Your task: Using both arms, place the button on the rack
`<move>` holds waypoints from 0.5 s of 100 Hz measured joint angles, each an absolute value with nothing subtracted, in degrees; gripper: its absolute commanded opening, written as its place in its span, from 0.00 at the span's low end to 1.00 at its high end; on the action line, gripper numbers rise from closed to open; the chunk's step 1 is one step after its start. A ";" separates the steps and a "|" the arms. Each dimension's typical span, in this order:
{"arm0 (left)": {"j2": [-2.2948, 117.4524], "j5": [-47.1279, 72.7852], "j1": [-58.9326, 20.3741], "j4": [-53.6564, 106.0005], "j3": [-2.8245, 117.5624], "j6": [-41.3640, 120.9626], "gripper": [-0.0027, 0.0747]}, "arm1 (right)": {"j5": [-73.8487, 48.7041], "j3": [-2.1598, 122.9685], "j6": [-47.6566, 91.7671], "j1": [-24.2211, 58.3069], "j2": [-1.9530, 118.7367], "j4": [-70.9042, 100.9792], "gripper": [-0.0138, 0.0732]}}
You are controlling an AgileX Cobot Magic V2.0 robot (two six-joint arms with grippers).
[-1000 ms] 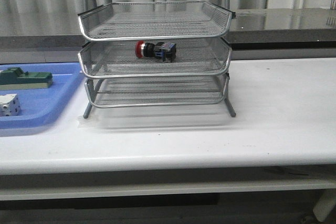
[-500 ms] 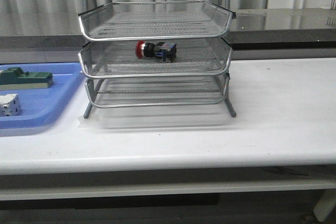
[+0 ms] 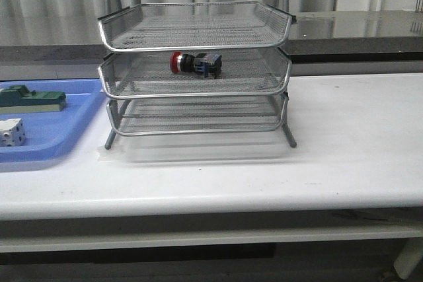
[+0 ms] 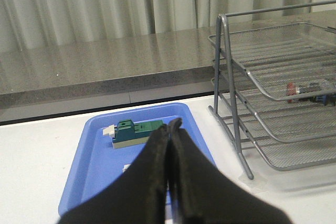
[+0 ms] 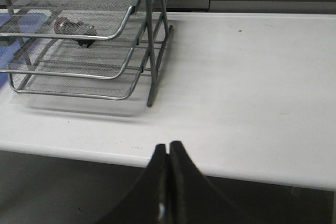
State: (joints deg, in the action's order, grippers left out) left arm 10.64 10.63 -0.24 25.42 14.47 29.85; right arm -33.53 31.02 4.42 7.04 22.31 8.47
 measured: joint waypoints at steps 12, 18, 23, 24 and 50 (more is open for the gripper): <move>10.64 10.63 -0.24 25.42 14.47 29.85 0.01 | -28.60 27.74 4.42 7.04 20.70 6.60 0.09; 10.64 10.63 -0.24 25.42 14.47 29.85 0.01 | -25.09 25.32 4.42 7.04 18.83 5.94 0.09; 10.64 10.63 -0.24 25.42 14.47 29.85 0.01 | -22.27 22.95 4.42 7.04 16.90 5.55 0.09; 10.64 10.63 -0.24 25.42 14.47 29.85 0.01 | -21.54 22.25 4.42 7.04 16.29 5.53 0.09; 10.64 10.63 -0.24 25.42 14.47 29.85 0.01 | -12.95 9.83 4.42 7.04 4.25 3.64 0.09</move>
